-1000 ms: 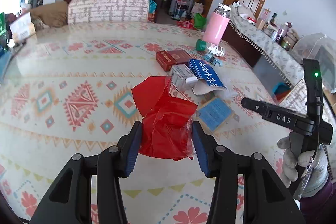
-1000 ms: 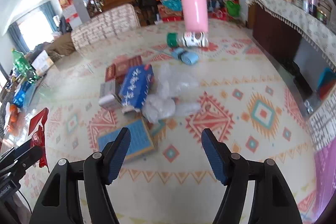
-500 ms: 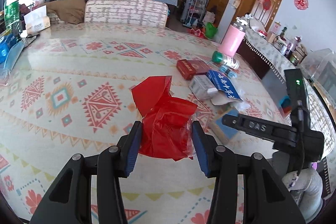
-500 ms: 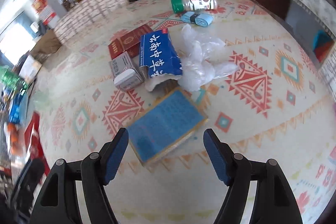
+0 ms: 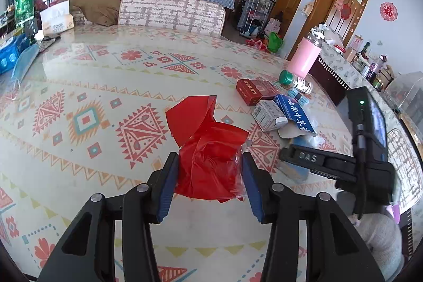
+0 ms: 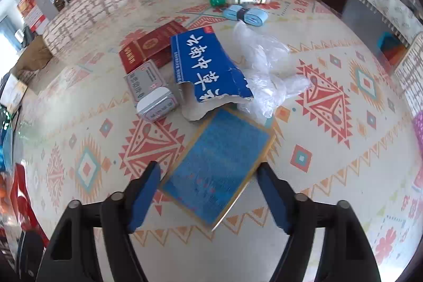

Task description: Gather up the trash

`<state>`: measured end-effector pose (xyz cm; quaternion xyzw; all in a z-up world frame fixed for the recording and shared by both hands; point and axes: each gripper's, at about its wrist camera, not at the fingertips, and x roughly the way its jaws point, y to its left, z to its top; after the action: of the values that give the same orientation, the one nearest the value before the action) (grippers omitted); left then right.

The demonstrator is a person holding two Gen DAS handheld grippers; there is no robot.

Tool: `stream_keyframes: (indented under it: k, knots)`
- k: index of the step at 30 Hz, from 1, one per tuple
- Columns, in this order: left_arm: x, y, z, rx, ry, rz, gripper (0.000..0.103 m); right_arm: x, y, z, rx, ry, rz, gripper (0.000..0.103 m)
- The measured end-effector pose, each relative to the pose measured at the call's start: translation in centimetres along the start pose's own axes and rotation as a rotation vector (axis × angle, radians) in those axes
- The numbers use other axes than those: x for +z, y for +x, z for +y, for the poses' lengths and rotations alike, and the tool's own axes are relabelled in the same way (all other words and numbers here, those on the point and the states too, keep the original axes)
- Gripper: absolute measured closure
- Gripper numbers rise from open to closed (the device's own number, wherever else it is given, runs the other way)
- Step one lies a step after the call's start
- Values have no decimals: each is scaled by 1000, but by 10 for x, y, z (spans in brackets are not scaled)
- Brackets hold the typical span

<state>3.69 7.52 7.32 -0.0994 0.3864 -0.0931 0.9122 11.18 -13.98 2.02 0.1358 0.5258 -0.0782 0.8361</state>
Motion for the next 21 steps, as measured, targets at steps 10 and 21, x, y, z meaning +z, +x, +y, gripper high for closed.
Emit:
stream_keyframes:
  k: [10,21]
  knots:
    - [-5,-18,-20,73,78,-88,56,-27,-46,-28,22,-148,-51,45]
    - [-29,-16,-64,127,225,-110,56,-63,-88,-108,97,-185,-117,97]
